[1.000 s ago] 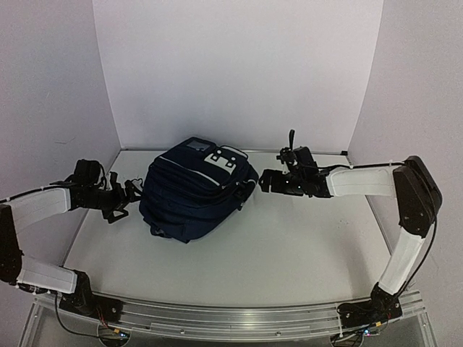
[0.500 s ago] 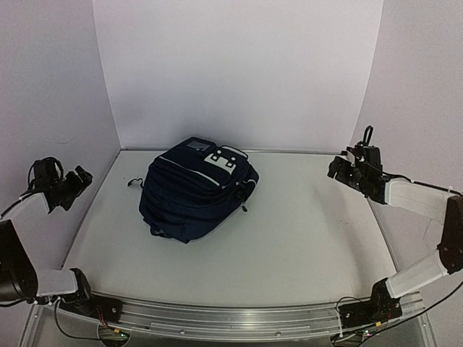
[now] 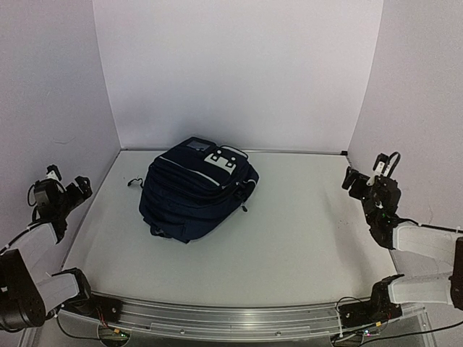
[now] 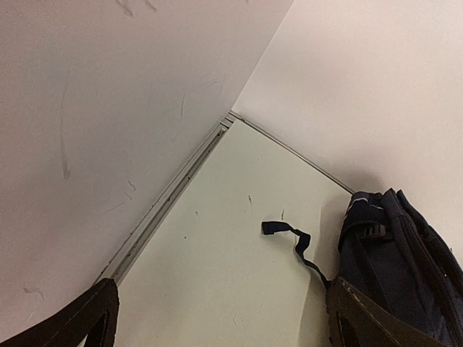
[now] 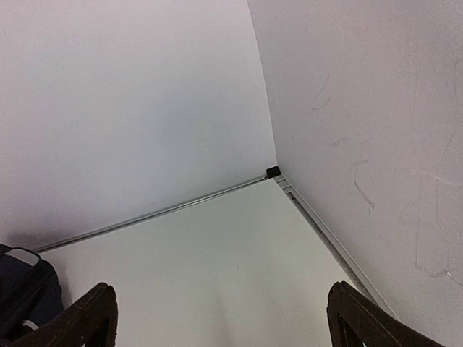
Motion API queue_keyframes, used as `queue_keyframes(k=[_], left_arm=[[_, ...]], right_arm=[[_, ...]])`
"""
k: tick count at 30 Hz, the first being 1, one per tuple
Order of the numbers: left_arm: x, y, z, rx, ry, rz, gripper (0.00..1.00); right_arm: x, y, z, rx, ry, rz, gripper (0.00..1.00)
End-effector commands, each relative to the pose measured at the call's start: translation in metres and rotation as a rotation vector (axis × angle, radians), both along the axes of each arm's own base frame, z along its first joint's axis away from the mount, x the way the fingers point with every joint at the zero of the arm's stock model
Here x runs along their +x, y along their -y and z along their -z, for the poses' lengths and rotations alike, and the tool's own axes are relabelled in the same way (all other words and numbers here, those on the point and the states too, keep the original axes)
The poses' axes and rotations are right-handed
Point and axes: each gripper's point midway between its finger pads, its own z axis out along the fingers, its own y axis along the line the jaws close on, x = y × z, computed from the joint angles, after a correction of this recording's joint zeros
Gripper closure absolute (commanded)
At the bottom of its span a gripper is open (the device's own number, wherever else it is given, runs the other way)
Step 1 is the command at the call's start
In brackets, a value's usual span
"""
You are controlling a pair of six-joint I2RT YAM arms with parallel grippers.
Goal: Pack the student bag
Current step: Reset both arms
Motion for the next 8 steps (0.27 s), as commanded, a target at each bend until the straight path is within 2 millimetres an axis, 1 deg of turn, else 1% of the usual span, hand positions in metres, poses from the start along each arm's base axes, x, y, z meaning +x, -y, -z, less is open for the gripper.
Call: queue_keyframes(k=[1,8], left_arm=[[0.0044,-0.0044,-0.0315,0.064,0.109,-0.011,0.0],[0.0029,-0.0056,-0.0304,0.059,0.11,-0.021,0.0]], right_arm=[[-0.0133,0.0082,-0.0333,-0.028,0.153,0.038,0.02],[-0.0175,0.0092,-0.0297,-0.042,0.15,0.038,0.02]])
